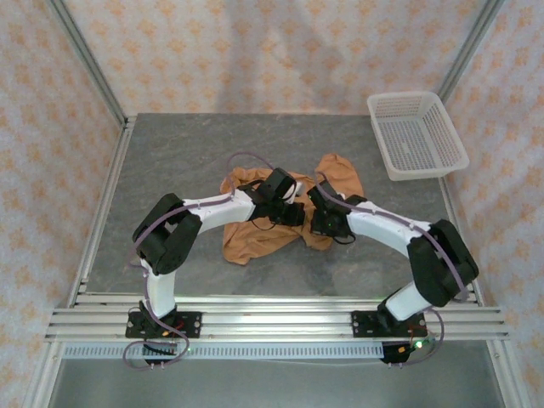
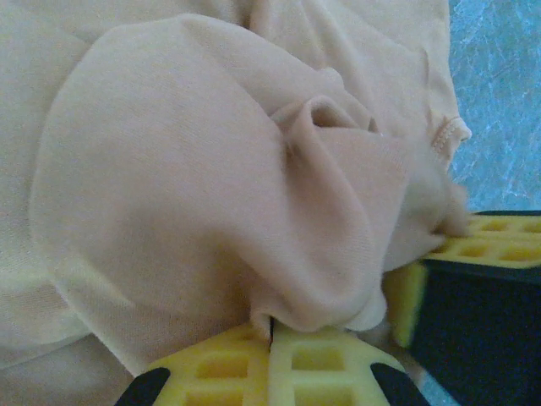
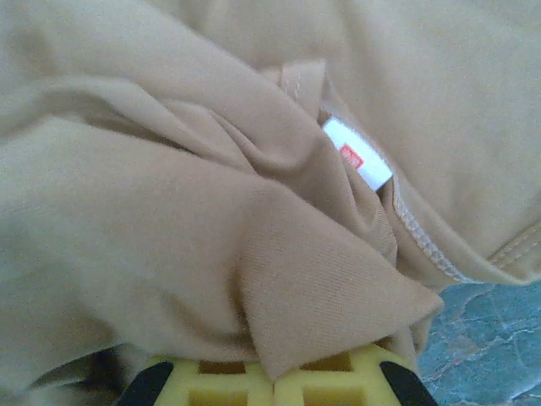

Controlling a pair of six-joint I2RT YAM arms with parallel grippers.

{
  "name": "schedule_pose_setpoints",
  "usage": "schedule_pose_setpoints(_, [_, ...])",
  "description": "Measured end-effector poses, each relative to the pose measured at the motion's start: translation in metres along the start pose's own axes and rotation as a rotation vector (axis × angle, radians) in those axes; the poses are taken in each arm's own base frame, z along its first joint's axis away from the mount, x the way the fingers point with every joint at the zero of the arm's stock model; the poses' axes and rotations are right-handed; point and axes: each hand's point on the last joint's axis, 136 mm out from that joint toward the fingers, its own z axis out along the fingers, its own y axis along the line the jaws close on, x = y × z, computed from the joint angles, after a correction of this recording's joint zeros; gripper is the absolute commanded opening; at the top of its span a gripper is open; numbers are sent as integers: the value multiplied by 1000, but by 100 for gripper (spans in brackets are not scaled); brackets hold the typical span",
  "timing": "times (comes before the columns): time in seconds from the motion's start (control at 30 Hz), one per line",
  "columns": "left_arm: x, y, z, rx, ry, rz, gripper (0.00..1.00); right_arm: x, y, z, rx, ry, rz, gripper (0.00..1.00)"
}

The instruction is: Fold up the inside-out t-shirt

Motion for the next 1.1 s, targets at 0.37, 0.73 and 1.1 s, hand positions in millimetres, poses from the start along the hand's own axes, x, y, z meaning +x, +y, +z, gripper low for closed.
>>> schedule_pose_setpoints(0.37, [-20, -33, -4, 102, -68, 69, 0, -14, -18, -131, -299, -354, 74, 0])
schedule_pose_setpoints(0.73, [-6, -2, 12, 18, -7, 17, 0, 1, -70, -117, -279, -500, 264, 38])
schedule_pose_setpoints(1.1, [-1, 15, 8, -52, 15, -13, 27, -10, -36, -74, -148, -242, 174, 43])
